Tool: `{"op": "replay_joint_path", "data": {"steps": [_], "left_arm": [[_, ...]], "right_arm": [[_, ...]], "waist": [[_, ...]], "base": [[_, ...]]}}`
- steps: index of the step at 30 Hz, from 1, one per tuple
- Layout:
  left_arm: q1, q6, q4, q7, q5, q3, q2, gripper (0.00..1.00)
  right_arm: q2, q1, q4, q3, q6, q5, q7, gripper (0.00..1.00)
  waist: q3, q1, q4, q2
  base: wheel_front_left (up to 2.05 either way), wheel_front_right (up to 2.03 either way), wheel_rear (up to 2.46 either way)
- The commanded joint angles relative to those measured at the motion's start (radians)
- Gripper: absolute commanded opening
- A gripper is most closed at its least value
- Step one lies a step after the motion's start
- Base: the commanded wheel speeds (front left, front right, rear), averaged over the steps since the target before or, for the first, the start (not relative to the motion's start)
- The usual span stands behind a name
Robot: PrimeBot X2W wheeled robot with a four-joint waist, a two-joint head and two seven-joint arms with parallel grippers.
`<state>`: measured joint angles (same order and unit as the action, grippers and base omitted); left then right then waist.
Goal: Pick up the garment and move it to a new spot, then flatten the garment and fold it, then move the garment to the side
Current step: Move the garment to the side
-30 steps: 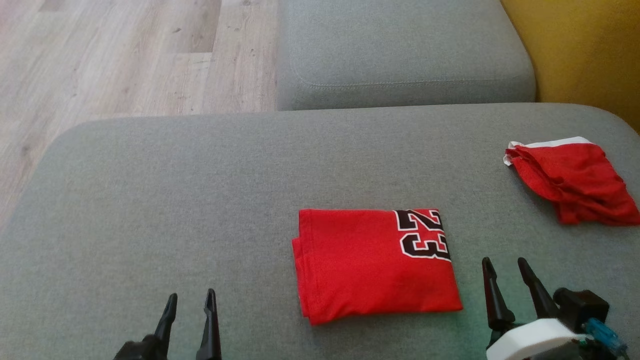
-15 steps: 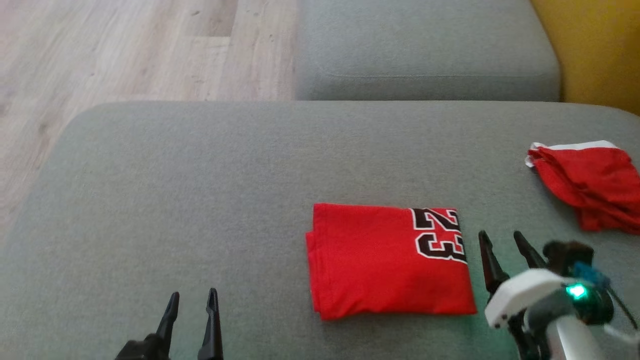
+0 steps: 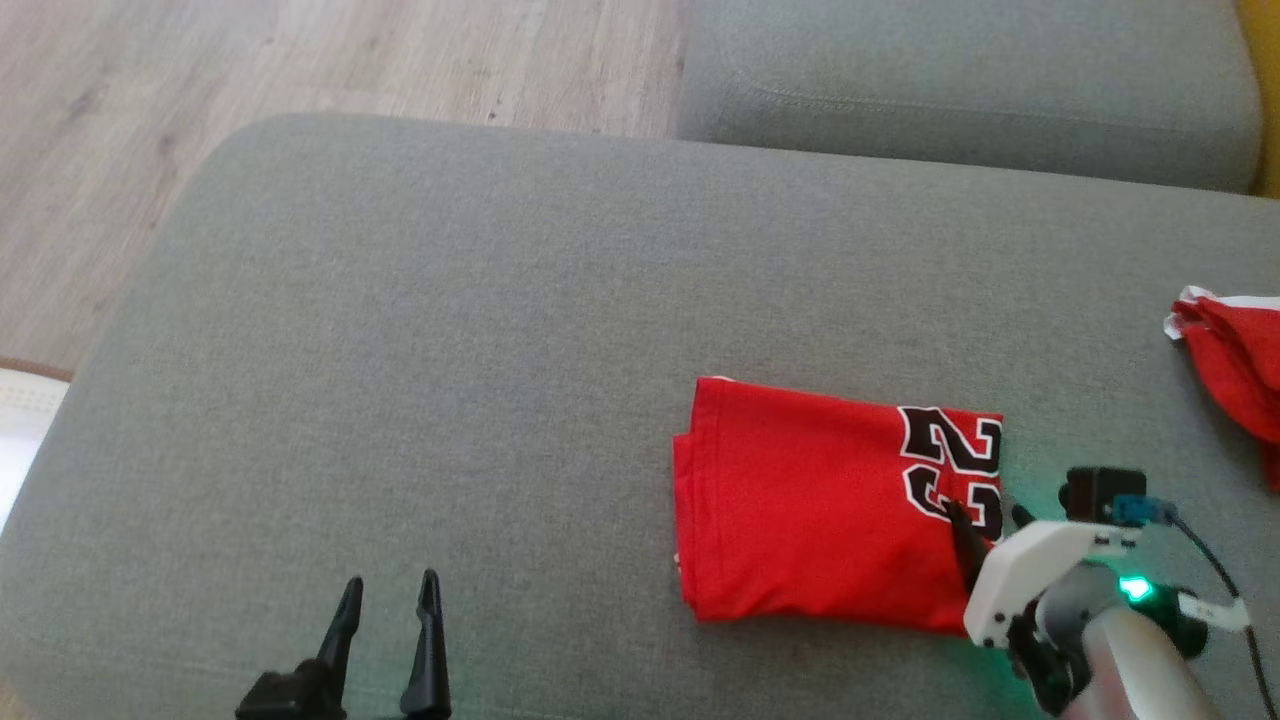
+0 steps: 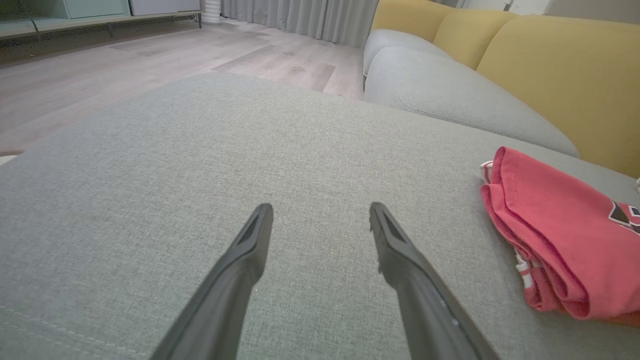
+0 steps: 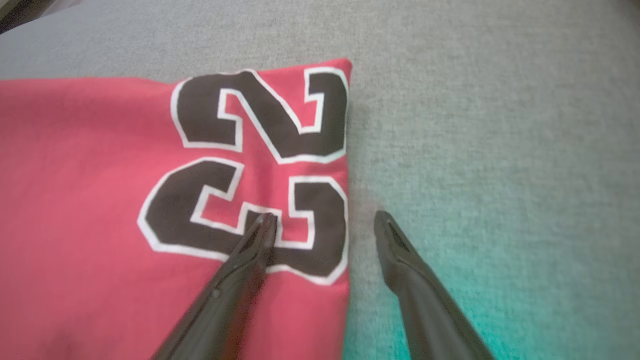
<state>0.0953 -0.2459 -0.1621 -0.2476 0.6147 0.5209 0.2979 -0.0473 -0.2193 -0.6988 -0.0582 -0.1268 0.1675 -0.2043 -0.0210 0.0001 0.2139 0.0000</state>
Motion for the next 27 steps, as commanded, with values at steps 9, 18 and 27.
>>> {"op": "replay_joint_path", "data": {"steps": [9,18,27], "left_arm": [[-0.061,0.009,0.017,-0.010,-0.020,-0.030,-0.005,1.00],[-0.073,0.010,0.034,-0.012,-0.035,-0.032,-0.007,1.00],[-0.139,0.016,0.047,-0.008,-0.060,-0.031,0.000,1.00]], "right_arm": [[-0.003,-0.086,-0.020,0.083,-0.004,0.055,0.019,0.00],[-0.013,-0.154,0.063,0.022,-0.004,-0.002,0.029,0.00],[-0.051,-0.193,0.204,-0.003,-0.004,-0.027,-0.022,0.00]], "waist": [[-0.015,-0.0001,-0.050,0.0000],[-0.043,-0.0001,-0.260,0.0000],[-0.122,-0.0001,-0.464,0.0000]], "base": [[0.00,0.00,0.00],[0.00,0.00,0.00],[0.00,0.00,0.00]]}}
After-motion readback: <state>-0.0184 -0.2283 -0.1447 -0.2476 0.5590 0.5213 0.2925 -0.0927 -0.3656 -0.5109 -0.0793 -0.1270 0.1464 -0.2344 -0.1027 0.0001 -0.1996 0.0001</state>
